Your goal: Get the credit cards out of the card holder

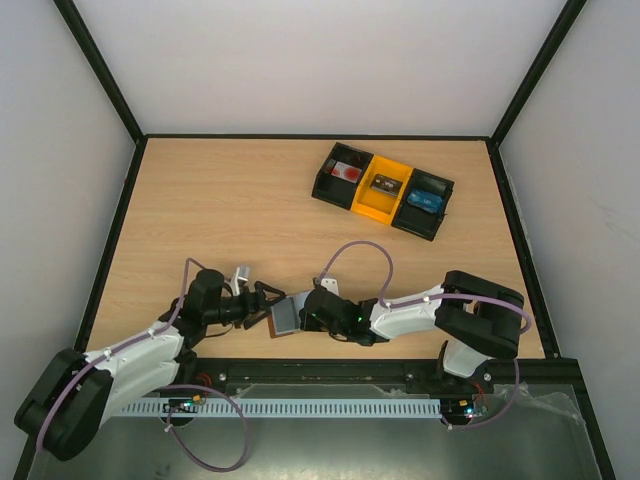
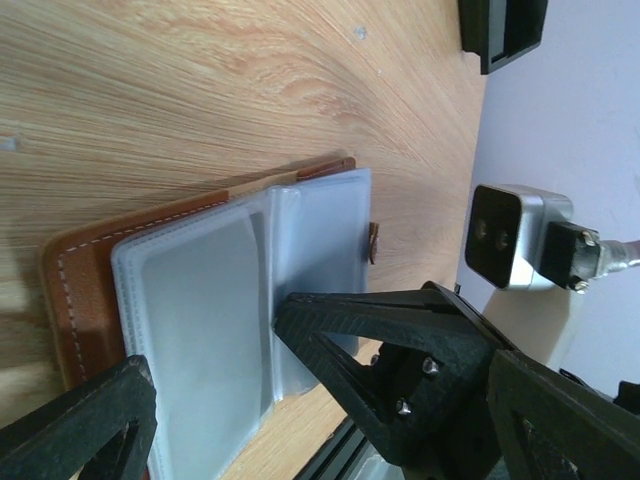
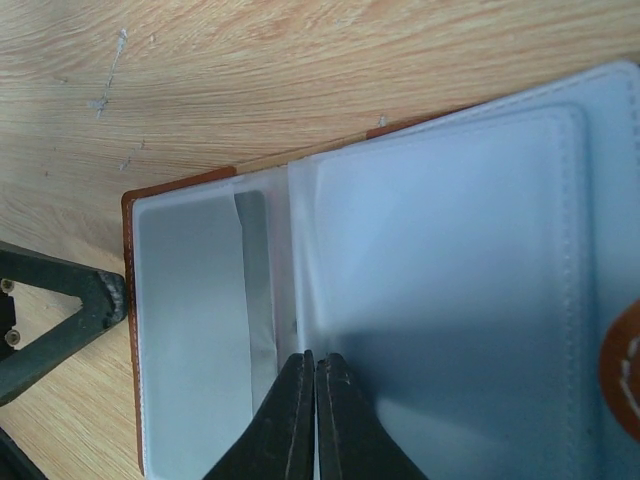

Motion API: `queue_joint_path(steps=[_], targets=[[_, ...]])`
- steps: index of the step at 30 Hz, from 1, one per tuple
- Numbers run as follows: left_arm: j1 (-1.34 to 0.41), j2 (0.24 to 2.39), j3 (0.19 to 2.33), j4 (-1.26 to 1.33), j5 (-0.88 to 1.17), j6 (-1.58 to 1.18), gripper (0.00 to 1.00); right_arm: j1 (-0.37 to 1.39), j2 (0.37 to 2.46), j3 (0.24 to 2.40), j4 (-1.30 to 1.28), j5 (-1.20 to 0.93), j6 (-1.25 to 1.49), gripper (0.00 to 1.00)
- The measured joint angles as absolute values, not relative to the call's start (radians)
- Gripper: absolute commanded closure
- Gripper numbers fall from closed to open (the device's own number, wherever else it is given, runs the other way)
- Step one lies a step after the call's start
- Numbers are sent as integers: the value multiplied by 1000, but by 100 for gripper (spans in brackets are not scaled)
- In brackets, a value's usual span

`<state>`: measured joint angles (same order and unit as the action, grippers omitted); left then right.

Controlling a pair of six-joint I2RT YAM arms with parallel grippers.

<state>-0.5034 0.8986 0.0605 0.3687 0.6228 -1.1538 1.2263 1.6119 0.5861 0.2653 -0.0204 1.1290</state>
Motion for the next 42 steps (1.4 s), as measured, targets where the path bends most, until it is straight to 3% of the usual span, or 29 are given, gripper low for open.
queue_joint_path(steps=[42], targets=[[-512,1027,98,455,597,-1105,8,1233,1623,528,406,-38,1195,97]])
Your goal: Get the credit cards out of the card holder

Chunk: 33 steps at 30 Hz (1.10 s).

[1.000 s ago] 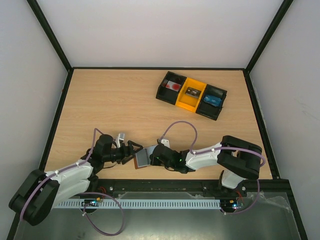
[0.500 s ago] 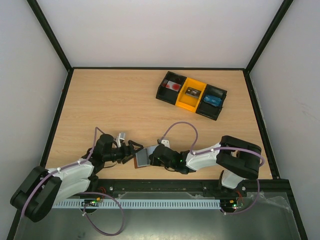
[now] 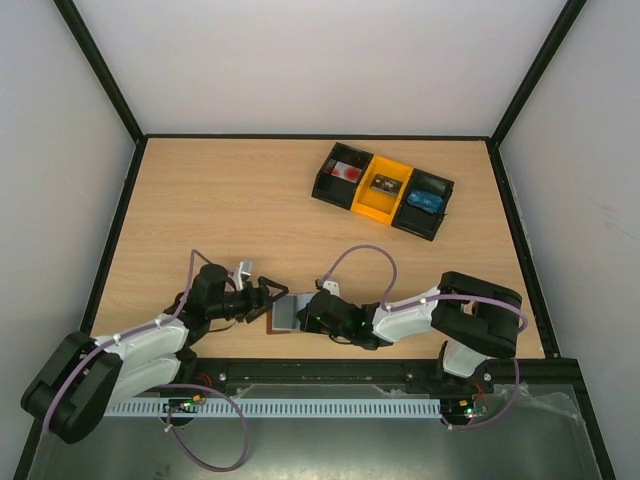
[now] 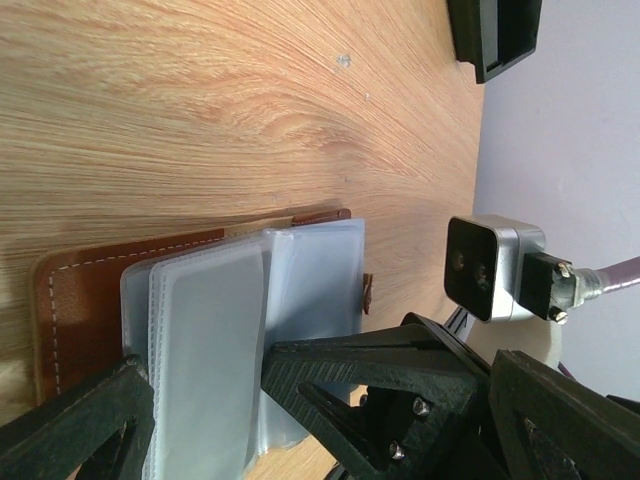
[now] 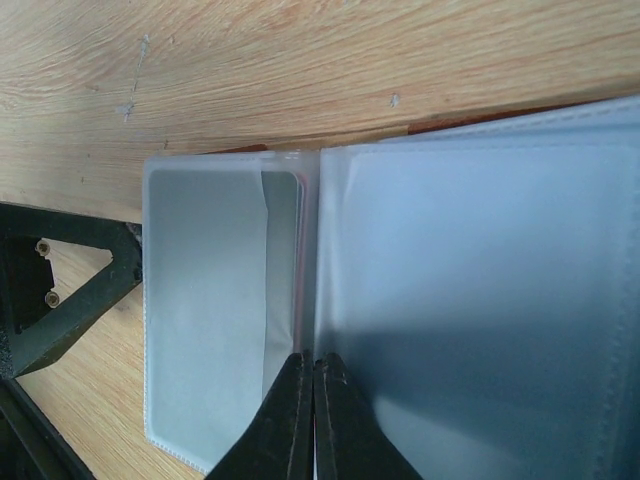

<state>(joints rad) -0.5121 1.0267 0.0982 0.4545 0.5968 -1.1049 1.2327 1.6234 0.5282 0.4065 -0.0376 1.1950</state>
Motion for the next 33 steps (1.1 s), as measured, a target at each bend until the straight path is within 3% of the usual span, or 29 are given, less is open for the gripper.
queue_joint_path(steps=[18,33], targets=[[-534,966,136,387,609,-1082,7,1233,1619,509,439,-36,1205,97],[-536,966,168,307,598,-1036,7,1238,1586,506,428,-30,1200,91]])
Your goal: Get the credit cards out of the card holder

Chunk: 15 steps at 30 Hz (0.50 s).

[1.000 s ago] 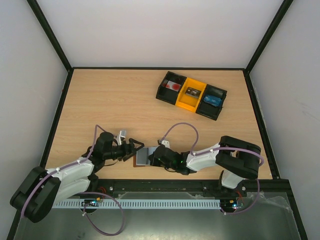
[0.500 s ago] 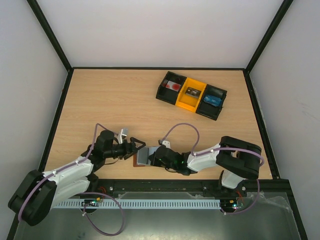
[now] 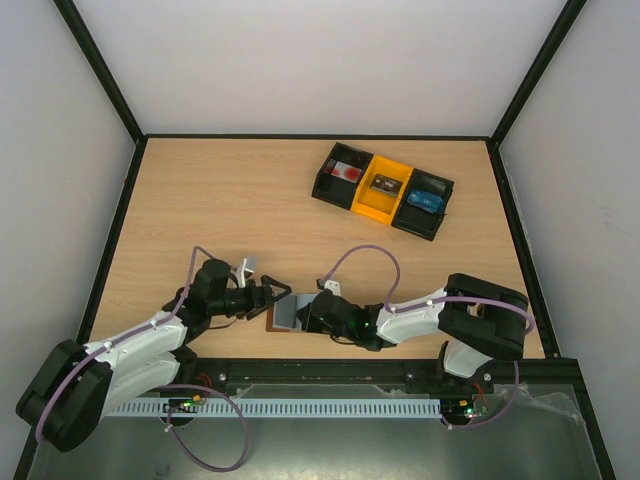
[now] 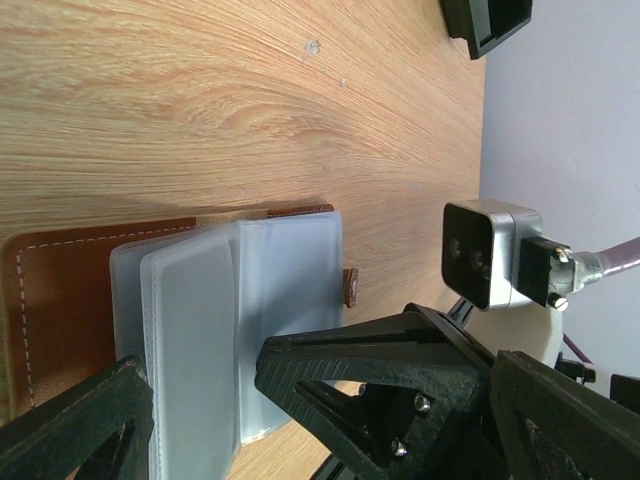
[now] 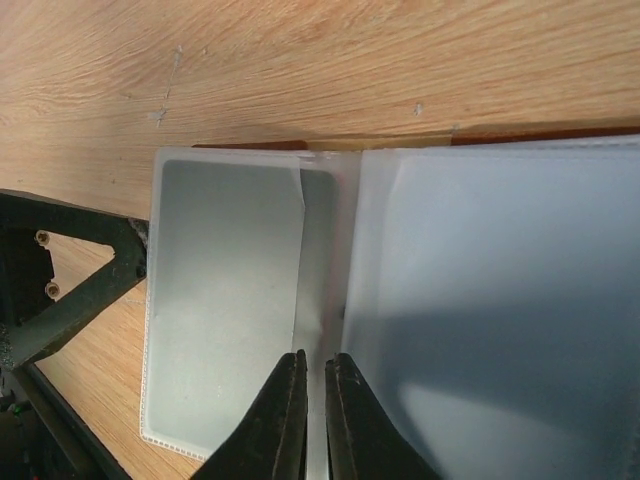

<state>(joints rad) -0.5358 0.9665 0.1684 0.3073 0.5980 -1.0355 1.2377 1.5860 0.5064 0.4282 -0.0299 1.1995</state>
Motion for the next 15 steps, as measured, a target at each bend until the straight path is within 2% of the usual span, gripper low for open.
queue_joint_path(steps=[5,15], targets=[[-537,966,172,290,593,-1028,7,1238,1585,525,401,-23,1188,88],[-537,963,179,265,582,-1028,7,1238,1613,545,381,-19,1188,89]])
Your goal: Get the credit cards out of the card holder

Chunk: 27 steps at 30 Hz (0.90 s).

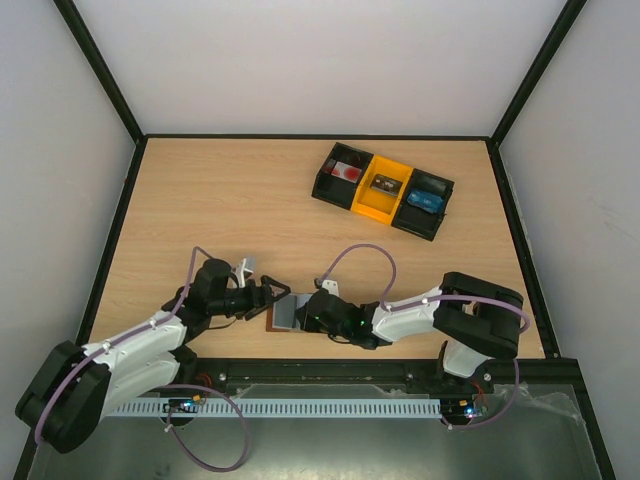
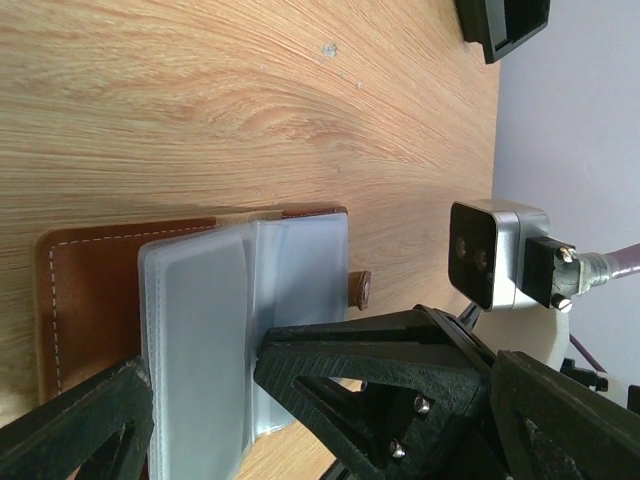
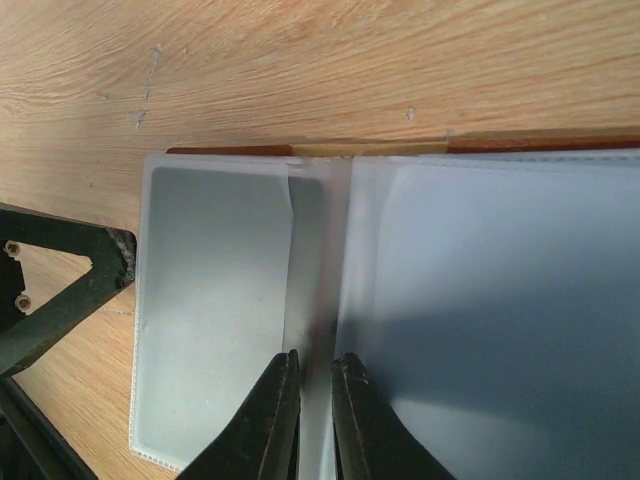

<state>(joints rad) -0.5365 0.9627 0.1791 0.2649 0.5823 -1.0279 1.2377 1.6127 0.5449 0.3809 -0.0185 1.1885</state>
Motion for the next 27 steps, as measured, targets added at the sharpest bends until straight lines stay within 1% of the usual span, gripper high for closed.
queue_joint_path(steps=[4,13,27], targets=[[-537,939,194,217,559,-1017,7,1238,1618,545,381,-18,1190,92],[-537,877,208,187,538,-1013,5,1238,1619,545,380,-15,1192,92],[-539,1021,184,298,574,-1008,3,1238,1620,545,379,-15,1193,93]])
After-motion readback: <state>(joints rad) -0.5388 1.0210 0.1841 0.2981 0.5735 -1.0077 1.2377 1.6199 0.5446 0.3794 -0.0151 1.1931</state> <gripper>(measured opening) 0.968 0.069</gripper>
